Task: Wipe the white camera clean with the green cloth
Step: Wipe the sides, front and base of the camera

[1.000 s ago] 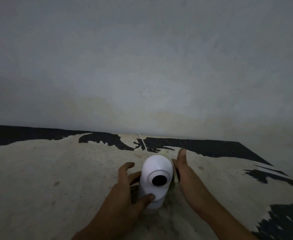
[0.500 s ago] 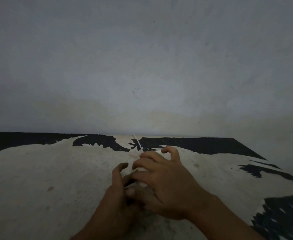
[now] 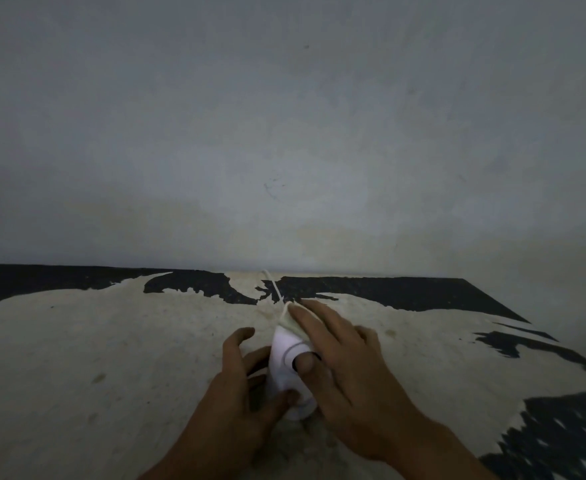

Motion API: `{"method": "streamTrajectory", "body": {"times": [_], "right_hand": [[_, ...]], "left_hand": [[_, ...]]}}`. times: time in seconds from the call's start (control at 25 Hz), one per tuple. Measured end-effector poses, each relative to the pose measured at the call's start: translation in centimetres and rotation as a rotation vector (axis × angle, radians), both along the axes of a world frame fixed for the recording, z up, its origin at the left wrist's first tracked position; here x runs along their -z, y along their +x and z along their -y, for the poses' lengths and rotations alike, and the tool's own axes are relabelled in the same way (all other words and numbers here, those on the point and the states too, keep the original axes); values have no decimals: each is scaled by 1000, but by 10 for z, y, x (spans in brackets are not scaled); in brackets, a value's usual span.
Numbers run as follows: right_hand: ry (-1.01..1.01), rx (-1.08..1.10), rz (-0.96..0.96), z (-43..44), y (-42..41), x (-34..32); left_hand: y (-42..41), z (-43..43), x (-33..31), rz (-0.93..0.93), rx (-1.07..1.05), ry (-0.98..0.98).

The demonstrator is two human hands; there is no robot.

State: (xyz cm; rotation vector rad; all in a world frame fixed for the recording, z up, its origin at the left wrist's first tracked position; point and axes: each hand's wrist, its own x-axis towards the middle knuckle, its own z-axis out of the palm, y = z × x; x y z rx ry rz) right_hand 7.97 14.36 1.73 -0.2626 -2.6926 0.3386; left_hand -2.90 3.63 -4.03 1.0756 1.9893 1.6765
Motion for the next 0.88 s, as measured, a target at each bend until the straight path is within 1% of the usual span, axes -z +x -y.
{"method": "streamTrajectory", "body": {"times": [0.12,0.16,0.24,0.36,0.44,0.56,0.64,0.76,0.8,0.88], "right_hand": [[-475,155,-25,14,4,3],[-566,164,-19,16,5,5],[-622,152,0,14,13,9],[-526,91,-18,8,15,23],[-499,100,-7,10,17,35],[-586,111,91,21,23,31],[-580,114,141,25,26,23],[-472,101,111,24,20,26],[-446,107,138,24,20,28],[-356,151,266,23,24,36]], "left_hand": [[0,2,0,-19,8,-5],[0,3,1,-20,8,-4],[1,3,1,-31,10,-3],[2,3,1,-47,-12,-8],[3,3,0,-41,-29,-16],[4,4,1,-53,-31,-39],[4,3,1,-55,-30,-44],[5,3,0,-45,-31,-56],[5,3,-1,-39,-28,-57],[5,3,-1,-37,-23,-50]]}}
